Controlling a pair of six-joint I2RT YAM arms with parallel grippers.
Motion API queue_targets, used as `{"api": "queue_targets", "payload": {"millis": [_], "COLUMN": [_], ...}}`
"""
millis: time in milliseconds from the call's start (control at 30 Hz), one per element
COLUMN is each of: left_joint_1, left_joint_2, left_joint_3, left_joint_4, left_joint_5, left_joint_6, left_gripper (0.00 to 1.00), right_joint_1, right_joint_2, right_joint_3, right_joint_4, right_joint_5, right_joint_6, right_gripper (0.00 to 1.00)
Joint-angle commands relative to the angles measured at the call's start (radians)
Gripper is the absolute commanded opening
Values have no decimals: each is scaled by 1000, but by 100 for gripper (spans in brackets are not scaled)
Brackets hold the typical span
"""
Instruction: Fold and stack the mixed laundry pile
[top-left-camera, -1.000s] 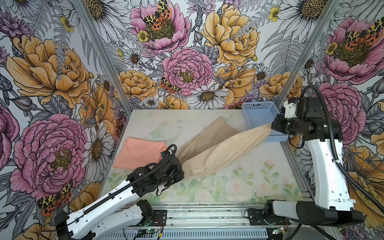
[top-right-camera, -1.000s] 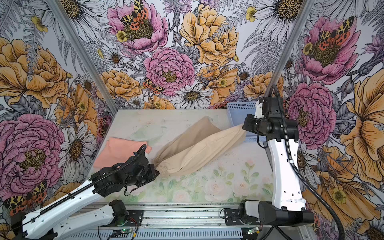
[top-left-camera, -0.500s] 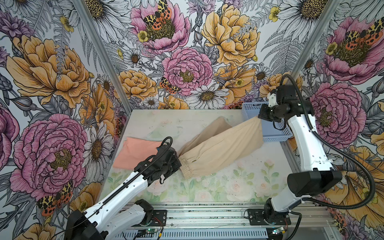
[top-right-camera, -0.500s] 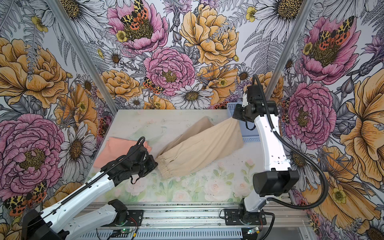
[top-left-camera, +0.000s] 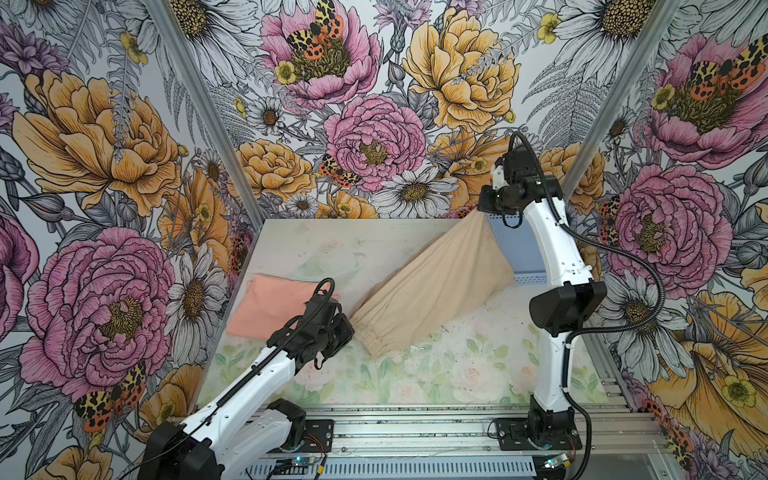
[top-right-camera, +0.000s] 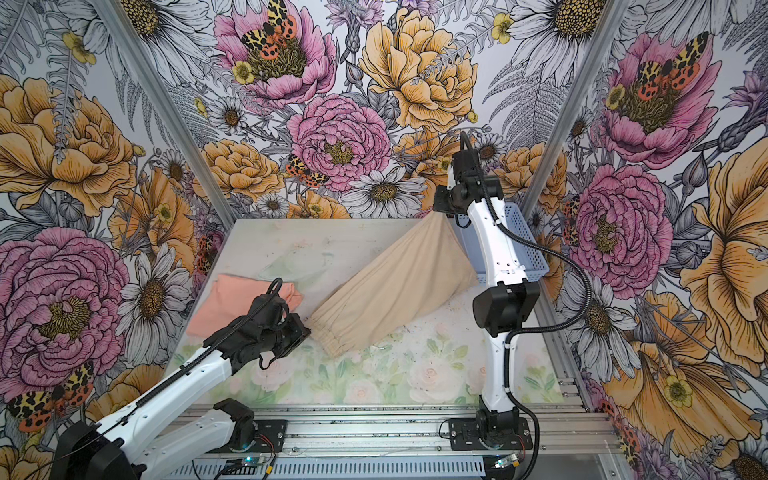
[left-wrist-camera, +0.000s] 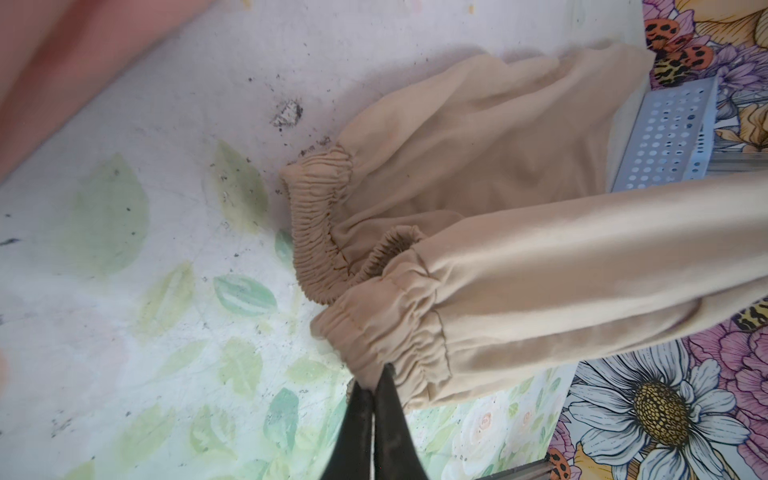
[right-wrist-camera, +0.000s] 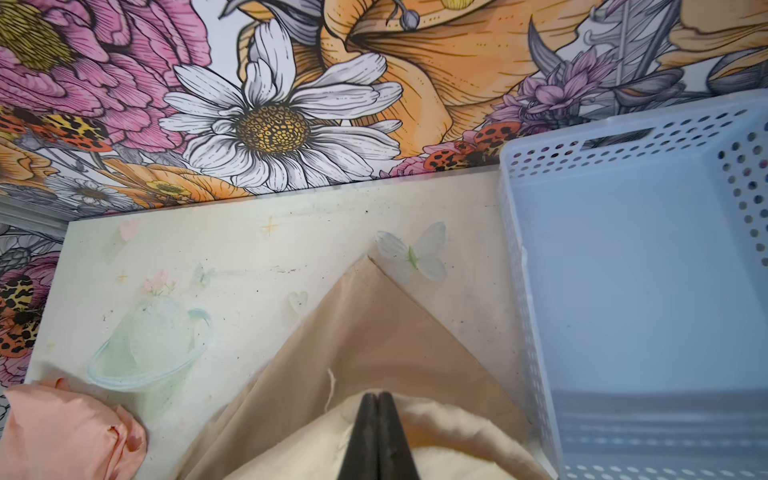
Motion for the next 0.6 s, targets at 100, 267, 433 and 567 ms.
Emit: {"api": "queue_targets", "payload": {"millis": [100,267,433,567], "left_joint_1": [60,97,121,126], "left_joint_2": [60,67,88,112], "left_joint_3": [28,11,14,16], "left_joint_4": [25,25,29,28], "left_joint_5": [33,50,51,55], "left_joint_6": [67,88,107,122], "left_gripper": [0,0,0,0], "right_joint_1": [5,11,30,37], "right_joint_2": [153,225,253,283], "right_joint_3": [152,188,189,193], "right_joint_4": [19,65,142,206], "right_joint_5": [-21,-46,-70,-72], "right_joint_6": [0,7,17,32], "right_gripper": [0,0,0,0]}}
